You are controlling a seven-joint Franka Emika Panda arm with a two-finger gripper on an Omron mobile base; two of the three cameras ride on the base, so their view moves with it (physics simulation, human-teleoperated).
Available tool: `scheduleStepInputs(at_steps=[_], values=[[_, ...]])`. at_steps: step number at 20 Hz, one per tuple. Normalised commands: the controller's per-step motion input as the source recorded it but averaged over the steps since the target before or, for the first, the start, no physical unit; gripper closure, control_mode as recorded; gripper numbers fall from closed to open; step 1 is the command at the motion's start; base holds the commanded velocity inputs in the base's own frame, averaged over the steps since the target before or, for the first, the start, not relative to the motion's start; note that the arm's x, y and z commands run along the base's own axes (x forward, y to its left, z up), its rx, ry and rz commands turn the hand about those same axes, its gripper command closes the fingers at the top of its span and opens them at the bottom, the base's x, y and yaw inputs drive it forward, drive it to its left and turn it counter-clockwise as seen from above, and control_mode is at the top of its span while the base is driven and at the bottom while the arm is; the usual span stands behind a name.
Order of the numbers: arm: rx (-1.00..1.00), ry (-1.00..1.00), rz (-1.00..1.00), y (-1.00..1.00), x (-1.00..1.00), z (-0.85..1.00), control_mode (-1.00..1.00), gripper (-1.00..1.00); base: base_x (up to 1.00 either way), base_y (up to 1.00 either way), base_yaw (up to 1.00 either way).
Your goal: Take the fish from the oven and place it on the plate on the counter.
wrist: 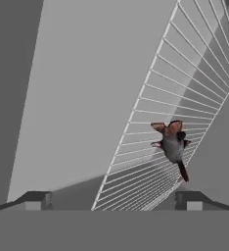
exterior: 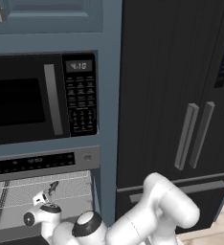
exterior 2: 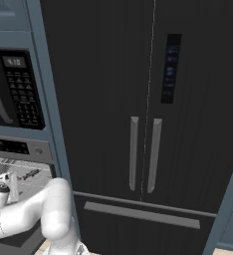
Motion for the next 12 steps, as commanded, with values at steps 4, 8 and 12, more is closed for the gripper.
scheduleStepInputs(at_steps=[4,8,12], values=[[-0.12,-0.13,-0.13,0.08,0.01,-0.71,-1.0,-1.0,0.0,0.0,0.0],[-0.07,-0.01,-0.17,0.0,0.03,-0.96,-1.0,-1.0,0.0,0.0,0.0],[-0.03,-0.06,-0.17,0.0,0.0,-0.95,-1.0,-1.0,0.0,0.0,0.0]])
